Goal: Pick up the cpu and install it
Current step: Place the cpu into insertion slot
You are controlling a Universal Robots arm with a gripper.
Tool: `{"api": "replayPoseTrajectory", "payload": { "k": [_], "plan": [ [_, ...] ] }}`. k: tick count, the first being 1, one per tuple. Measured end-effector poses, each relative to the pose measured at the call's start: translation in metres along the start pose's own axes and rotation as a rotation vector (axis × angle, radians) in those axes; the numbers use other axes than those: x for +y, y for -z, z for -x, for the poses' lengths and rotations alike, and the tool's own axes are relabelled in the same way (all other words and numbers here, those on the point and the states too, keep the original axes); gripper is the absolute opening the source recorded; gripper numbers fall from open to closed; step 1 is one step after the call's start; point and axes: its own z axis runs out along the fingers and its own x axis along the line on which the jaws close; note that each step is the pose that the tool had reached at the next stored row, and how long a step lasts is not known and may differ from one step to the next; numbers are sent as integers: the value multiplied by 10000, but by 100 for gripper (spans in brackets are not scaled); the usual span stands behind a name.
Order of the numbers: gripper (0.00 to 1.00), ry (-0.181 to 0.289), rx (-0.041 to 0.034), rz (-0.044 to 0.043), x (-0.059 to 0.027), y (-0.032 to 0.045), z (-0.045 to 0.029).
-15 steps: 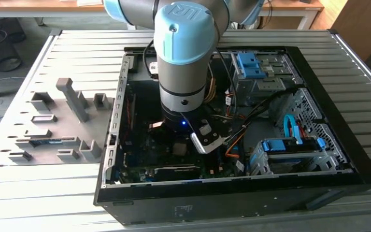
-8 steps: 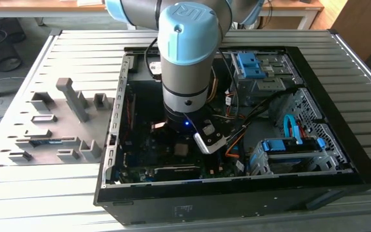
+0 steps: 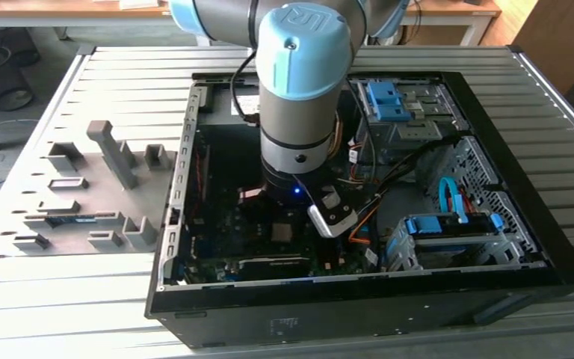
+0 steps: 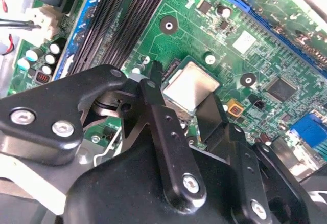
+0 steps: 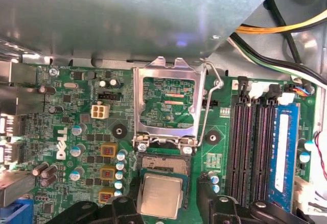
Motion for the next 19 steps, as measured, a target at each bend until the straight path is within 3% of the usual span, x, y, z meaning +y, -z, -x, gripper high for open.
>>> {"api": "replayPoseTrajectory", "payload": {
  "k": [7, 11, 19],
  "plan": [
    [53, -24, -4, 1, 0, 89, -7],
    [53, -26, -5, 1, 11, 94, -9],
    [53, -39, -33, 2, 25, 89, -95]
  ]
}}
